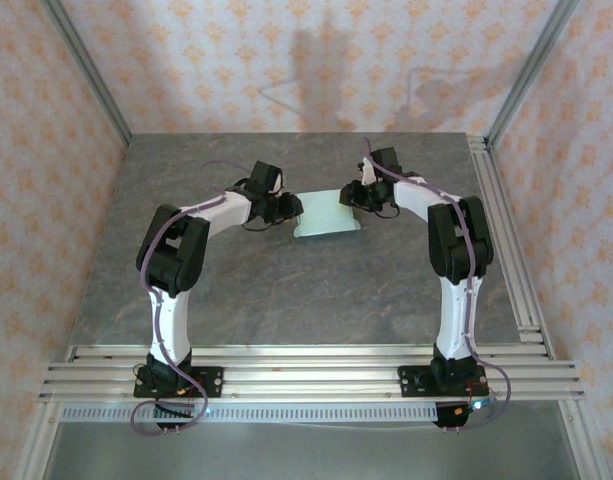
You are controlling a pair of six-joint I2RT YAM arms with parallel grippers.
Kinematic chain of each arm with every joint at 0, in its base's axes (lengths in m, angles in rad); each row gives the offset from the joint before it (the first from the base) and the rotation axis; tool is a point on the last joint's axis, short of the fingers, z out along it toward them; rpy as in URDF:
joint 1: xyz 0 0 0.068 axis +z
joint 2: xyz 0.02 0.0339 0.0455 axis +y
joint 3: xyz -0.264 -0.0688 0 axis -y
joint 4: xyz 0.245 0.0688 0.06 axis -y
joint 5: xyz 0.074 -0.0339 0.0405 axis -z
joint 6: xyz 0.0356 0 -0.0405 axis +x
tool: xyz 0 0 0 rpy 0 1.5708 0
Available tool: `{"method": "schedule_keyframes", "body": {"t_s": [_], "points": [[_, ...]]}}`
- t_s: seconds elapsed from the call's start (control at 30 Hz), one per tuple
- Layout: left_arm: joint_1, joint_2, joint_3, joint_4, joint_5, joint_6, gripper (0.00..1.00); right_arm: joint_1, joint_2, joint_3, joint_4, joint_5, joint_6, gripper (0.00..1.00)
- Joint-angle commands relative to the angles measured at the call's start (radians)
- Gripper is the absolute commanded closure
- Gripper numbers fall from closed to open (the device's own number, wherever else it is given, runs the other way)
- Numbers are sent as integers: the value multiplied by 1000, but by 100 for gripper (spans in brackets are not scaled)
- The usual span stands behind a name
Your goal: Fold the paper box
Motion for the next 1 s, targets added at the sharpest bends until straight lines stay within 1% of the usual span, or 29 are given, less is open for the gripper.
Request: {"method": "schedule_keyframes", "body": {"t_s": [0.0,0.1,0.17,0.23,0.4,0.43,0.5,0.6,0.8,0.97], "points": [[-1,11,-12,-43,-8,-2,70,-7,-49,-25,-8,13,9,59],[-2,3,-16,-44,-12,3,71,-15,-82,-55,36,17,30,52],[0,1,-18,-43,-7,13,74,-27,-101,-77,67,11,47,49],[1,3,-15,-37,18,24,75,-38,-112,-87,72,8,54,44],[12,31,-3,-33,81,40,77,-60,-139,-118,94,3,72,37],[15,36,-1,-36,92,47,80,-68,-143,-127,105,-6,83,35],[21,44,-1,-37,110,57,81,-80,-150,-145,131,-27,109,31],[33,48,-9,-18,153,63,83,-95,-157,-169,162,-51,137,28],[66,68,-7,-6,256,91,84,-97,-163,-177,151,-73,139,26],[88,89,-8,-1,308,99,85,-97,-157,-180,153,-98,158,21]]}}
